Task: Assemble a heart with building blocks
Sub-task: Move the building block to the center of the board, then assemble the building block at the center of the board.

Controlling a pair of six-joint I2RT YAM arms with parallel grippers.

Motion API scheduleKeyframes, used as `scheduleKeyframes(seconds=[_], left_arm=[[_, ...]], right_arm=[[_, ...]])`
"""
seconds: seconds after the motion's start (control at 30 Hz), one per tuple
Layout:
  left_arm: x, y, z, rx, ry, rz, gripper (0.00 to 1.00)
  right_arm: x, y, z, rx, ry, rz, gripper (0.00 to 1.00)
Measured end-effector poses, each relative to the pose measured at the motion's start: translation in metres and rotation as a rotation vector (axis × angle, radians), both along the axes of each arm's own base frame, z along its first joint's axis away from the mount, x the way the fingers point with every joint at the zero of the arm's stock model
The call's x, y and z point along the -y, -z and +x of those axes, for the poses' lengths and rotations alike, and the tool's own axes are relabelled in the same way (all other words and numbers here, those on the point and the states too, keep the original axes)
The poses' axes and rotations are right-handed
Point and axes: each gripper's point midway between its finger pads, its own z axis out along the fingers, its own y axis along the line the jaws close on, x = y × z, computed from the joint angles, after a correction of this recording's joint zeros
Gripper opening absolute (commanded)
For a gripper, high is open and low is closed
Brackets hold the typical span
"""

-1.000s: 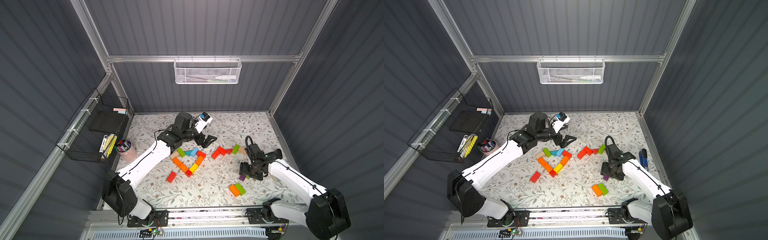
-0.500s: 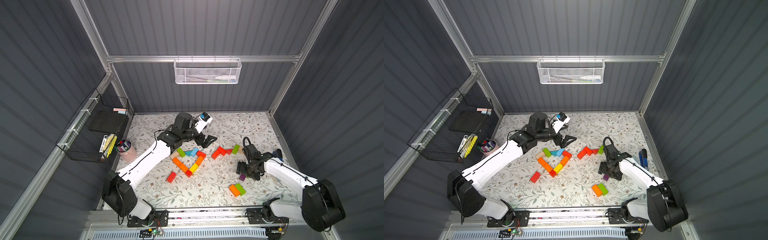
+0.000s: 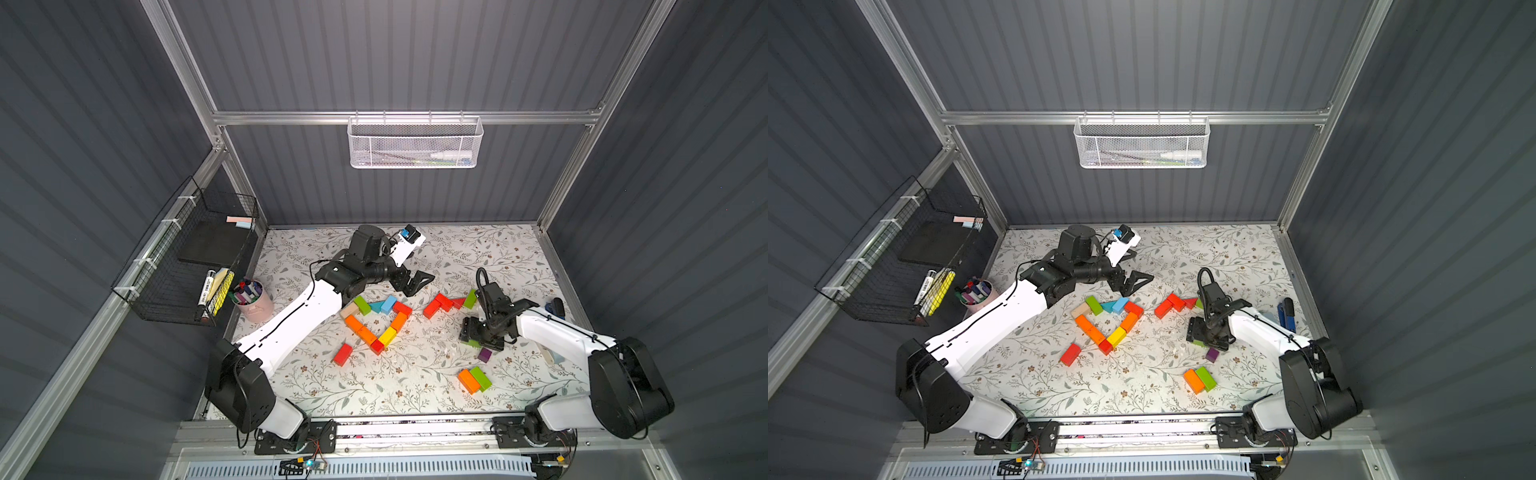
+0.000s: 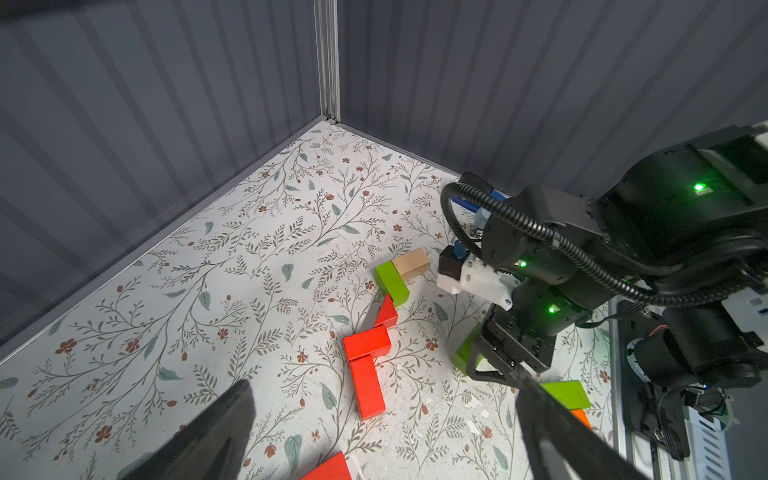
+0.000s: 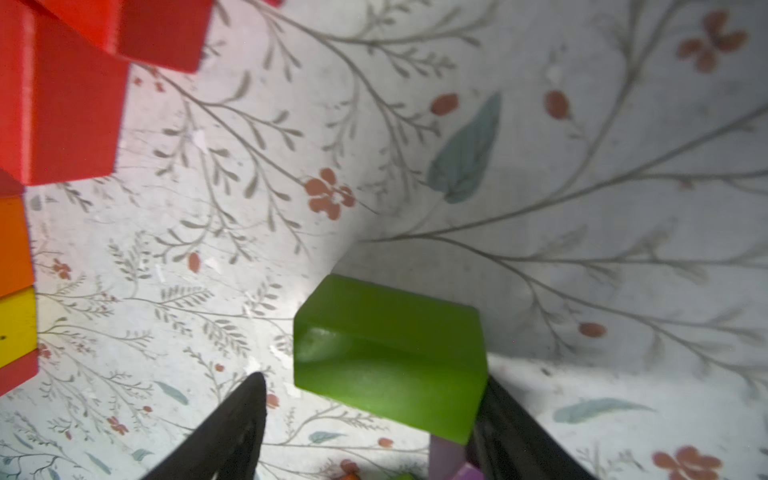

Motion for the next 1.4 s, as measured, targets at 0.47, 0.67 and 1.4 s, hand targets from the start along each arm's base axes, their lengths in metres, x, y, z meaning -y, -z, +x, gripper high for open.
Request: scheduleKeyframes(seconds=[0.47, 0.67, 1.4], left_arm=[[0.001, 0.003, 0.001, -0.006, 0.0, 0.004, 0.99], [0.001, 0.004, 0.002, -0.008, -0.001, 0.005, 0.99], [-0.004, 0.001, 0.005, -0.002, -0.013, 0.002, 0.99]], right_arm=[[-0.026, -0.032, 0.007, 0.12, -0.296, -0.083, 0.87], [-0.024, -0.035, 0.007, 0.148, -0.438, -0.128, 0.89], [-0.028, 0.0, 0.016, 0.062, -0.588, -0.229, 0.86]])
